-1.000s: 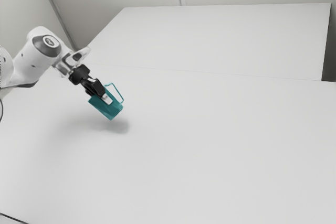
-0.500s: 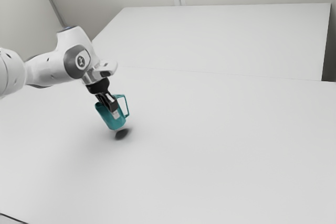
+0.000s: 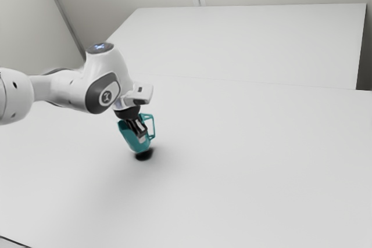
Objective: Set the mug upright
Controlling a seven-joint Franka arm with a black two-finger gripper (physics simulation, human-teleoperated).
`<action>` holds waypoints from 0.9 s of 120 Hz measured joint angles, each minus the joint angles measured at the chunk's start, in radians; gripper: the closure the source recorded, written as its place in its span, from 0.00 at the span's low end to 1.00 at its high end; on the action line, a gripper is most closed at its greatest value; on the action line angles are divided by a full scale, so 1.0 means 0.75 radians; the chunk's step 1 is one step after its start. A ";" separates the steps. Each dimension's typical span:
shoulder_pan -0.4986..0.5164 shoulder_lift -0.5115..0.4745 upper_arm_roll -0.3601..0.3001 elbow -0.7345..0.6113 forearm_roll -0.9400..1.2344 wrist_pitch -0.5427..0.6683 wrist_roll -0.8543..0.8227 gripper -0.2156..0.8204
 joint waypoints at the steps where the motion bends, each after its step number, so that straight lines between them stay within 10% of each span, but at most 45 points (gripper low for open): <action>1: -0.004 0.000 0.000 -0.002 0.003 0.001 -0.005 0.96; 51: 0.030 0.105 -0.005 -0.011 0.039 0.044 -0.194 0.96; 82: 0.025 0.114 -0.005 -0.007 0.049 0.039 -0.237 0.50; 108: 0.033 0.056 -0.004 0.002 0.082 0.025 -0.259 0.31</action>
